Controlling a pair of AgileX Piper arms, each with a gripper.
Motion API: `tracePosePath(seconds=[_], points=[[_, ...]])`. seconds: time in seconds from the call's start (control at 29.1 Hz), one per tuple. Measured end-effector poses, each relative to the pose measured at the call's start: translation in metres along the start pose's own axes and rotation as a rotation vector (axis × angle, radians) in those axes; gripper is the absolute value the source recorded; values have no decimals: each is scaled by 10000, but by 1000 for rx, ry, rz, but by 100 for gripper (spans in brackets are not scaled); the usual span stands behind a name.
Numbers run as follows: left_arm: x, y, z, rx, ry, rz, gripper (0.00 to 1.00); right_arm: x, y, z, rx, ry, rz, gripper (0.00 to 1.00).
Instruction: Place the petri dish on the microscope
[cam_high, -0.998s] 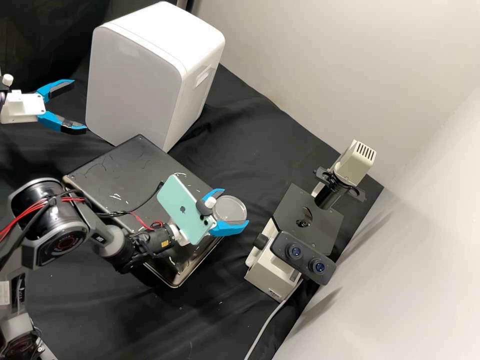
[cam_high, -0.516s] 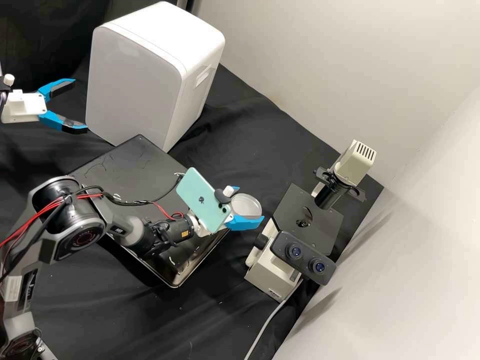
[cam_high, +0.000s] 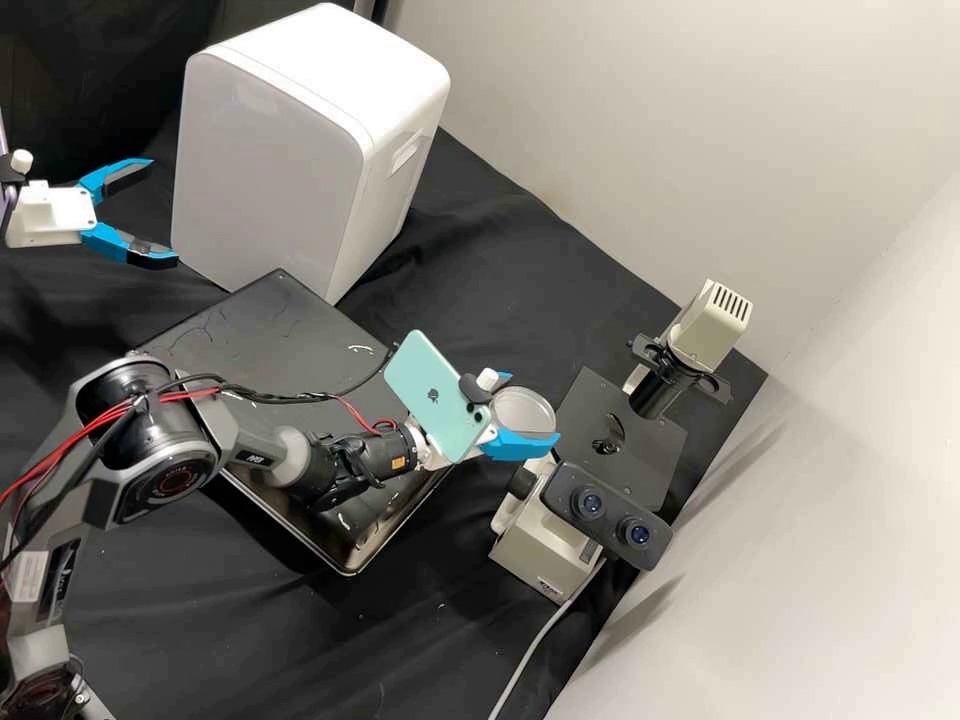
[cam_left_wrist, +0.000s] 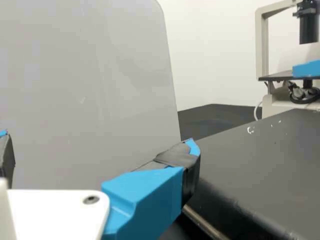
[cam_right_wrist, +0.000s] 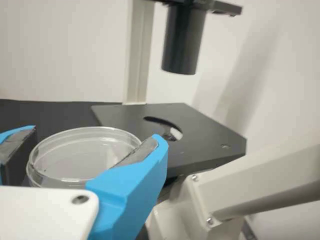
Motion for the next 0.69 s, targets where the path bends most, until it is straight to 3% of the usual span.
tracePosePath(seconds=[0.21, 0.34, 0.48, 0.69], points=[[0, 0, 3, 0, -1, 0, 100, 69, 90, 9, 18, -18, 24, 0], [0, 0, 3, 4, -1, 0, 100, 155, 70, 46, 39, -41, 32, 0], [0, -1, 5, 21, -2, 0, 100, 272, 1, 120, 29, -96, 19, 0], [0, -1, 5, 23, -2, 0, 100, 427, -105, 114, 2, -111, 26, 0]])
